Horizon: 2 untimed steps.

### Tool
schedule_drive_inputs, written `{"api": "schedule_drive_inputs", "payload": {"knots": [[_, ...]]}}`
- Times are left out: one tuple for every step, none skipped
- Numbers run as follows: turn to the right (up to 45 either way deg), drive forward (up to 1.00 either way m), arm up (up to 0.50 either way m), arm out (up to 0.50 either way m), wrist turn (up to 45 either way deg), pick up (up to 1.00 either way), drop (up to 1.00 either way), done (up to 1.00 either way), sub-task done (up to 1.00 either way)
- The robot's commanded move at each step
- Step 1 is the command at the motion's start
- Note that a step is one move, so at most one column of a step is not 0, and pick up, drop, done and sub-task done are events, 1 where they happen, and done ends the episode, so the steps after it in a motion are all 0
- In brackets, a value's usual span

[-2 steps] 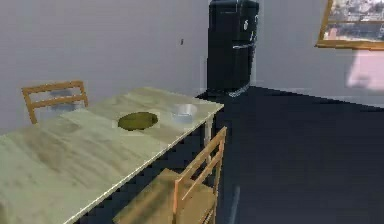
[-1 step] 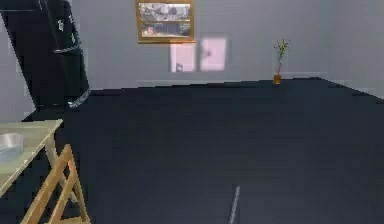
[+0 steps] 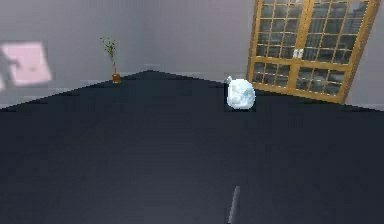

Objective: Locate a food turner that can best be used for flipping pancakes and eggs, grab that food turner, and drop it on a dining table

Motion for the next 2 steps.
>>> {"api": "schedule_drive_inputs", "payload": {"knots": [[12.0,0.00,0.00,0.00,0.0,0.00,0.00,0.00,0.00],[-45.0,0.00,0.00,0.00,0.0,0.00,0.00,0.00,0.00]]}}
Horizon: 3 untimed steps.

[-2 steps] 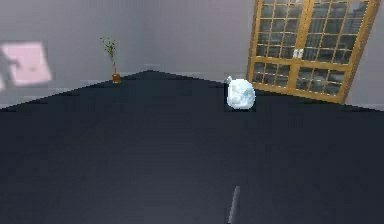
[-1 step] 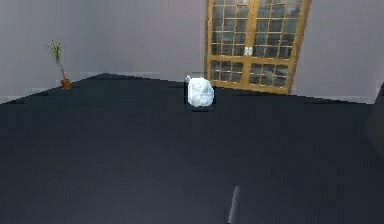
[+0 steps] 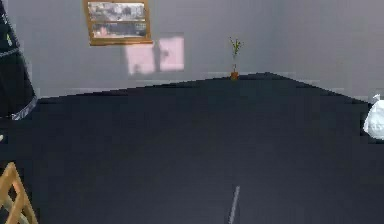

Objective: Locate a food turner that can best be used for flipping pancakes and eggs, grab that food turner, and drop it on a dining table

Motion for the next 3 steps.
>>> {"api": "schedule_drive_inputs", "payload": {"knots": [[-45.0,0.00,0.00,0.00,0.0,0.00,0.00,0.00,0.00],[-36.0,0.00,0.00,0.00,0.0,0.00,0.00,0.00,0.00],[-3.0,0.00,0.00,0.00,0.0,0.00,0.00,0.00,0.00]]}}
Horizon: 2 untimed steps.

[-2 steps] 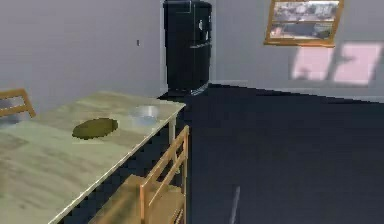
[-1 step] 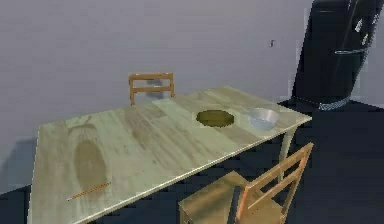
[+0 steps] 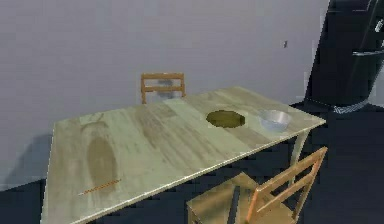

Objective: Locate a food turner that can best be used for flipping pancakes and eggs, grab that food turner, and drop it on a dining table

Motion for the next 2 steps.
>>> {"api": "schedule_drive_inputs", "payload": {"knots": [[0.0,0.40,0.00,0.00,0.0,0.00,0.00,0.00,0.00],[45.0,0.00,0.00,0.00,0.0,0.00,0.00,0.00,0.00]]}}
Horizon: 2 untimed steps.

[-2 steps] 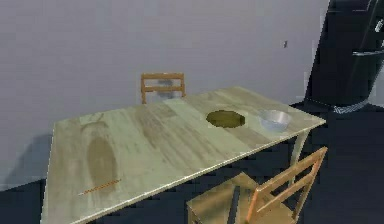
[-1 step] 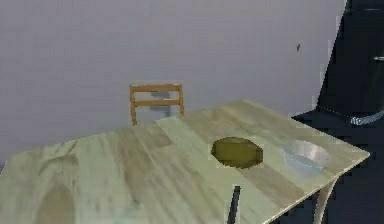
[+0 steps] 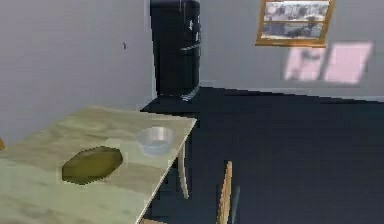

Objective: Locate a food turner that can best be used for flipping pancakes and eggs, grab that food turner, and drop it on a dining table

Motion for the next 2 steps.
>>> {"api": "schedule_drive_inputs", "payload": {"knots": [[45.0,0.00,0.00,0.00,0.0,0.00,0.00,0.00,0.00],[45.0,0.00,0.00,0.00,0.0,0.00,0.00,0.00,0.00]]}}
